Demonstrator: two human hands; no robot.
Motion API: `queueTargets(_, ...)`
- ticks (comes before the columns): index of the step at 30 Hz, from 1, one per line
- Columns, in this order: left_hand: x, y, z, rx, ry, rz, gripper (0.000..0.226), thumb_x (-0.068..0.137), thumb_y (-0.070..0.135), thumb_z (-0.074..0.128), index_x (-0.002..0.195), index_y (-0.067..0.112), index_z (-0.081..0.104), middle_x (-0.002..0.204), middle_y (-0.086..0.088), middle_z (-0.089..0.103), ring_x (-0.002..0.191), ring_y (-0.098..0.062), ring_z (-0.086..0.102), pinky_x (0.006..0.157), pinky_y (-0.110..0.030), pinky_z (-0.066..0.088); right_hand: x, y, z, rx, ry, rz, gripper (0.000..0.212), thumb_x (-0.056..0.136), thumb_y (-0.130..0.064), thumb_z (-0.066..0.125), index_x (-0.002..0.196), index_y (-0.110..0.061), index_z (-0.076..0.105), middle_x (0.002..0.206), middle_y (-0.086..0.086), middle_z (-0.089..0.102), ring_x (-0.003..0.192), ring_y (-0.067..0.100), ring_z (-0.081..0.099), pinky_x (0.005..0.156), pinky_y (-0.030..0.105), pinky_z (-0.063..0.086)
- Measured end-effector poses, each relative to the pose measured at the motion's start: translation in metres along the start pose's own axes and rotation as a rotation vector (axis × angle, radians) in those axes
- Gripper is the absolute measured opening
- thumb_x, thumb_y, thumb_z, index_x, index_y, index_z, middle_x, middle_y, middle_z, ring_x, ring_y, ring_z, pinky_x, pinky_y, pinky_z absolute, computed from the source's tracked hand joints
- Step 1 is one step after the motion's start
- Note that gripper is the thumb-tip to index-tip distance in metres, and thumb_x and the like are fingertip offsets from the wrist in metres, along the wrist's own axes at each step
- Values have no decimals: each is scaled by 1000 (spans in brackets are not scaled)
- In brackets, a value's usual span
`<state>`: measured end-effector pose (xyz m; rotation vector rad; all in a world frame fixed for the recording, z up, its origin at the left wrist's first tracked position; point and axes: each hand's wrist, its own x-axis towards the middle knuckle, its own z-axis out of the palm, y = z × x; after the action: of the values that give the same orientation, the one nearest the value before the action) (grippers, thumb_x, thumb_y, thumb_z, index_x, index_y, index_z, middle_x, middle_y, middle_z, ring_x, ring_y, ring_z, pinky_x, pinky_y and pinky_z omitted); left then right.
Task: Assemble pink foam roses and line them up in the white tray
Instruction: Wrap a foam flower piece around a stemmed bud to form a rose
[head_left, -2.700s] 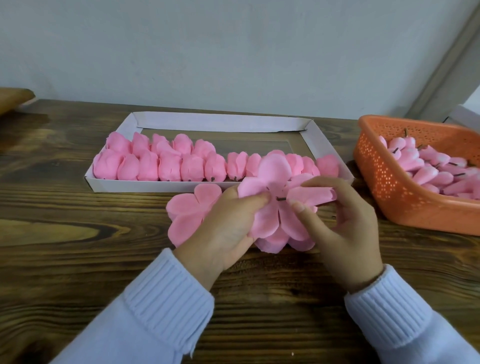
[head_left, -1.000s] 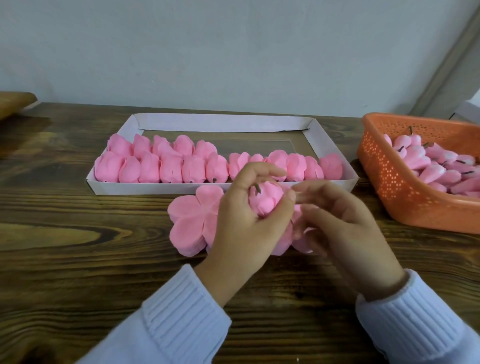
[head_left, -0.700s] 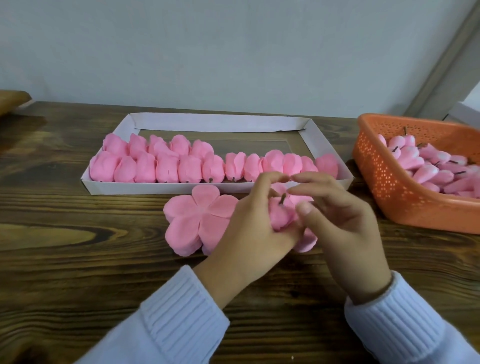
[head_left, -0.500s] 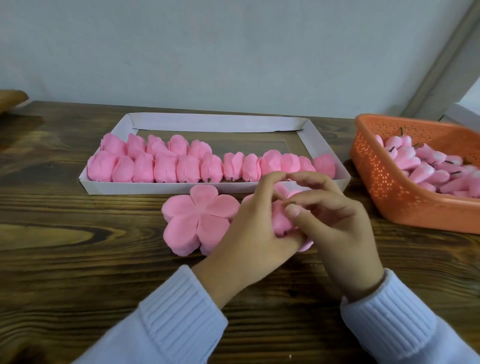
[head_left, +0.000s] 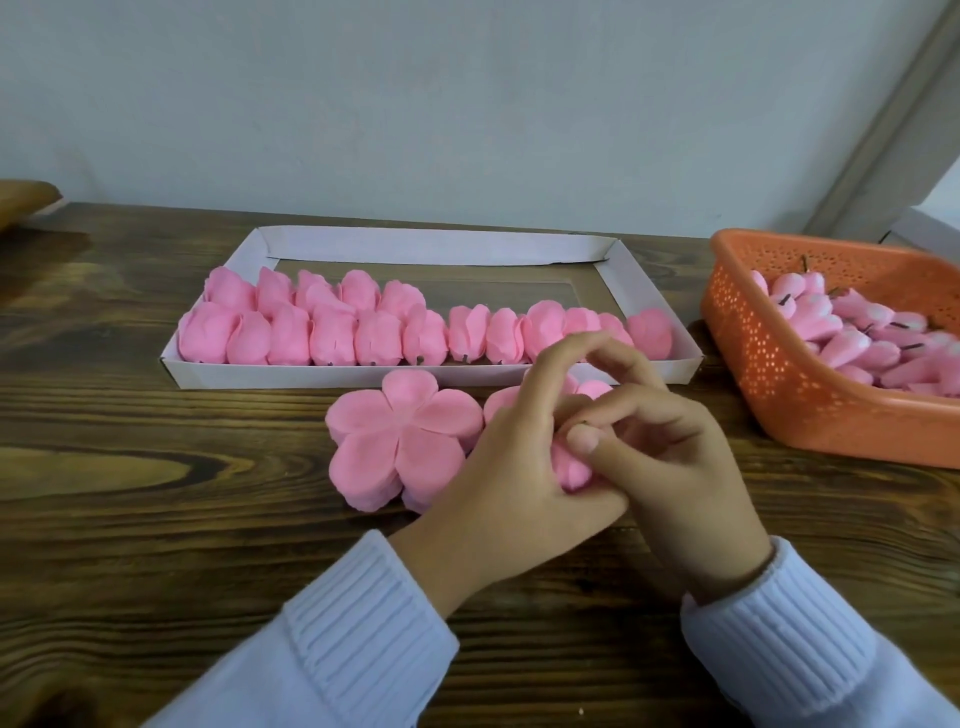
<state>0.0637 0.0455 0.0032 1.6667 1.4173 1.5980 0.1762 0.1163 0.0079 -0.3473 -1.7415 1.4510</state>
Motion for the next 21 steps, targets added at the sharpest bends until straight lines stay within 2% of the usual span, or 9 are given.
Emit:
queueTargets(3,1,3,1,-113,-38,-77,70,74,2,71,131,30,41,105,3,67,94,-24,67,80,-50,56,1,-1,1,225,45,98,10,65,-24,81,64,-19,72,117,3,64,108,33,60,94,45,49)
queueTargets(5,2,4,1,-112,-47,-87,69,74,2,73,131,26,42,119,8,62,109,-18,63,91,-44,54,2,-1,1,359,44,141,25,61,-33,87,66,-15,71,112,5,65,101,32,62,90,45,52)
queueTargets(7,2,5,1,-108,-47,-100,67,75,3,73,130,26,45,121,12,60,114,-12,59,95,-38,52,3,-4,1,432,44,143,27,62,-33,87,67,-13,70,106,4,67,92,24,66,84,39,55)
queueTargets(10,2,5,1,-129,-49,-105,64,76,0,70,128,29,47,120,15,59,112,-7,59,91,-31,54,3,-5,2,449,62,111,19,66,-27,82,67,-13,69,102,4,67,92,20,67,84,36,56)
queueTargets(13,2,7,3,-109,-36,-96,63,77,0,70,127,29,46,119,21,56,110,3,56,86,-11,47,3,-6,3,443,95,101,10,73,-15,77,65,-16,70,97,1,70,90,15,68,79,31,56)
queueTargets(14,2,8,3,-99,-34,-94,62,77,0,70,126,30,46,119,23,55,109,6,56,83,-8,46,3,-6,3,429,113,108,10,72,-14,76,64,-17,70,96,0,70,91,14,68,78,29,55)
queueTargets(18,-1,8,2,-37,-78,-148,72,74,4,69,114,54,37,111,30,49,96,3,58,71,-22,55,2,-4,1,393,150,134,10,71,-17,74,63,-20,70,101,-1,70,94,16,67,81,31,54)
queueTargets(21,-2,9,2,-28,-86,-174,70,74,5,67,112,54,36,109,30,47,91,5,58,73,-25,52,1,-3,1,407,147,148,13,68,-24,81,65,-19,70,102,0,70,95,17,67,82,32,55)
